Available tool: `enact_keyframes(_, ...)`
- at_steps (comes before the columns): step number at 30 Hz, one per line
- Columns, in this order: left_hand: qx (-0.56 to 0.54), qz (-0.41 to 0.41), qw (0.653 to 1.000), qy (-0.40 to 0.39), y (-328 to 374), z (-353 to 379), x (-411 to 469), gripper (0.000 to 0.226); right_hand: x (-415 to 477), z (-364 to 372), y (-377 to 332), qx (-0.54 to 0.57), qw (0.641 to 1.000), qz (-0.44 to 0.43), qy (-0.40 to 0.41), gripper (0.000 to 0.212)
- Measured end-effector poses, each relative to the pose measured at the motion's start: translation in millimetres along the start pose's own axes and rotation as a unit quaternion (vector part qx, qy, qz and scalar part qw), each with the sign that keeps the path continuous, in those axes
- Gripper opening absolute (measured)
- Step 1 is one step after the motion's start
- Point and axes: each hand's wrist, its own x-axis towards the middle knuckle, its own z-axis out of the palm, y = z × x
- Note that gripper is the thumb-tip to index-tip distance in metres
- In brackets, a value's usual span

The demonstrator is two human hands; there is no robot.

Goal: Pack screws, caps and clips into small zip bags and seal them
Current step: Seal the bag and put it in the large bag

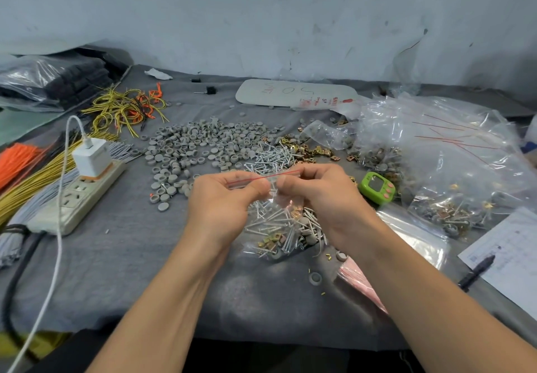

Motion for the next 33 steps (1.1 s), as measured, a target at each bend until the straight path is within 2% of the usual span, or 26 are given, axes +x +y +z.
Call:
enact_keyframes(3, -0.020, -0.011, 1.000, -0.004, 1, -2, 1, 0.003, -1, -7, -5, 0.047, 0.999, 0.010, 0.020, 0.015)
enact_keyframes(6, -0.046, -0.022, 0.999, 0.013, 2, -4, 2, 0.019, -3, -10, -8, 0.074, 0.997, 0.013, 0.037, 0.010)
enact_keyframes(9, -0.055, -0.019, 0.998, 0.013, 2, -2, 0, 0.013, -2, -13, -8, 0.070, 0.997, 0.013, 0.041, 0.014)
enact_keyframes(11, -0.054, -0.018, 0.998, 0.013, 1, -3, 0, 0.017, -1, -18, -9, 0.019, 0.999, 0.025, -0.019, 0.010)
enact_keyframes(13, -0.081, -0.026, 0.996, 0.006, 3, -5, 0, 0.025, -3, -21, -6, -0.125, 0.982, 0.047, -0.130, 0.021)
enact_keyframes(14, -0.103, -0.032, 0.994, -0.002, 5, -5, 1, 0.027, -5, -19, -2, -0.190, 0.967, 0.053, -0.161, 0.023)
enact_keyframes(16, -0.130, -0.041, 0.990, -0.021, 8, -4, 1, 0.032, -5, -12, 5, -0.233, 0.965, 0.039, -0.111, 0.014)
enact_keyframes(18, -0.114, -0.045, 0.991, -0.060, 8, -4, 1, 0.046, -5, -11, 6, -0.179, 0.983, 0.016, -0.040, 0.019)
enact_keyframes(20, -0.043, -0.048, 0.989, -0.133, 5, -1, -1, 0.054, -7, -19, 1, -0.096, 0.995, 0.008, -0.016, 0.024)
enact_keyframes(22, -0.007, -0.047, 0.982, -0.180, 2, 13, -4, 0.032, -11, -34, -4, -0.022, 1.000, 0.017, -0.004, 0.024)
enact_keyframes(24, -0.025, -0.053, 0.983, -0.172, 2, 35, -6, 0.017, -17, -52, -8, -0.014, 0.999, 0.022, 0.030, 0.020)
enact_keyframes(26, -0.050, -0.067, 0.985, -0.153, 3, 60, -4, 0.018, -23, -69, -10, -0.029, 0.995, 0.032, 0.089, 0.014)
enact_keyframes(29, -0.093, -0.073, 0.980, -0.161, 8, 104, -5, 0.012, -32, -102, -9, -0.027, 0.980, 0.034, 0.194, 0.020)
enact_keyframes(31, -0.127, -0.076, 0.970, -0.191, 9, 134, -13, 0.023, -37, -132, -11, -0.035, 0.964, 0.023, 0.263, 0.019)
enact_keyframes(33, -0.083, -0.035, 0.973, -0.214, 3, 152, -21, 0.042, -40, -163, -14, -0.039, 0.944, 0.022, 0.326, 0.008)
